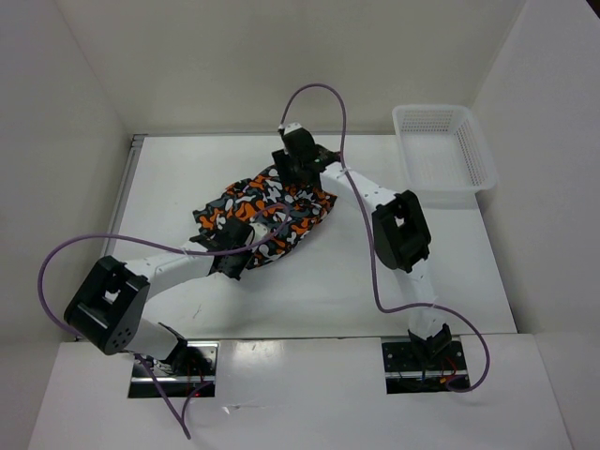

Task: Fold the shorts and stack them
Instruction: Move the shorts to the center of the board, then flatten the shorts out

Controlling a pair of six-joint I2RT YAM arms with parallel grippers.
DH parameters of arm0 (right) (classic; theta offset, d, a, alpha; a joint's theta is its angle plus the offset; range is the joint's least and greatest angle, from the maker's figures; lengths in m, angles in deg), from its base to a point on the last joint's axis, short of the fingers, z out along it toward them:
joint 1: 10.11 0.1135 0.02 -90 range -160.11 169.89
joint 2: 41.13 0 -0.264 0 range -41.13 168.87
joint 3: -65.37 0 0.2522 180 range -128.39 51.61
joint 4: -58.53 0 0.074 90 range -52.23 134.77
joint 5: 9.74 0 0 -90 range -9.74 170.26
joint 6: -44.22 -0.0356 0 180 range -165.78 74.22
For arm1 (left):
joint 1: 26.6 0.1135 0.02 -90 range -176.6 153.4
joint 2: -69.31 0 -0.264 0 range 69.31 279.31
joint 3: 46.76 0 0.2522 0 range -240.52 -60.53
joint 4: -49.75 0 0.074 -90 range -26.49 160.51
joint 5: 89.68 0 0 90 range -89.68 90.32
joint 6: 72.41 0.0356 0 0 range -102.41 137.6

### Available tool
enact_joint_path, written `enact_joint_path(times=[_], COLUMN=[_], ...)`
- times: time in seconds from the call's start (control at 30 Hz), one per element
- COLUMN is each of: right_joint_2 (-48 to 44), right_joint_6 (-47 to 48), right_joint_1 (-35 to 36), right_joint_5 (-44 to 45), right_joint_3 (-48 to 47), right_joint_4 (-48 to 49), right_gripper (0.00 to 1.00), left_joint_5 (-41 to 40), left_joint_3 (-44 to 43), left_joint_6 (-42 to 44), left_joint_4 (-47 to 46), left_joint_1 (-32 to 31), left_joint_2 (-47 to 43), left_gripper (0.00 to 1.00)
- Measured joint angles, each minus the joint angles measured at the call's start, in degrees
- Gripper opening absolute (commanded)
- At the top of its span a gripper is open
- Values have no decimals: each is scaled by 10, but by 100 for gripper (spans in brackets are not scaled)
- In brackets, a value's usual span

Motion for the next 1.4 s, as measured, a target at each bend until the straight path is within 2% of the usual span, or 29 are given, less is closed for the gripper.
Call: enact_joint_path(times=[0.17, 0.3, 0.4, 0.43, 0.53, 0.63, 0.73, 0.83, 0.87, 1.0, 1.1, 1.17, 1.27, 1.4], right_joint_2=[3, 13, 19, 22, 31, 37, 37, 45, 51, 58, 30, 2, -43, -119], right_joint_6=[-4, -11, -12, -11, -11, -7, 12, 38, 47, 82, 98, 108, 124, 144], right_joint_1=[6, 6, 6, 6, 6, 2, -4, -25, -37, -81, -101, -99, -91, -82], right_joint_5=[21, 46, 69, 73, 80, 83, 81, 82, 83, 103, 126, 136, 148, 120], right_joint_3=[31, 39, 49, 53, 63, 68, 58, -22, -76, -310, -415, -444, -453, -387], right_joint_4=[-1, 0, 5, 8, 13, 14, 14, -9, -10, 4, 30, 36, 37, 24], right_gripper=[65, 58, 43, 31, 10, 1, 0, 0, 0, 0, 0, 0, 0, 0], left_joint_5=[3, 3, 3, 3, 3, -3, -28, -63, -66, -86, -99, -102, -106, -109], left_joint_3=[0, 0, 0, 0, 0, 0, -7, -66, -124, -383, -499, -553, -591, -604], left_joint_6=[0, 0, 0, 0, 0, 0, 0, 0, 0, -1, -2, -2, -1, -2], left_joint_4=[10, 17, 18, 19, 27, 33, 30, 22, 35, -12, -51, -64, -68, -61], left_joint_1=[0, 0, 0, 0, 0, 1, 20, 99, 135, 251, 285, 282, 275, 287], left_joint_2=[-4, -5, -5, -6, -8, -9, -9, 8, 29, 106, 100, 91, 69, 35], left_gripper=[0, 0, 0, 0, 0, 0, 0, 0, 0, 0, 0, 0, 0, 0])
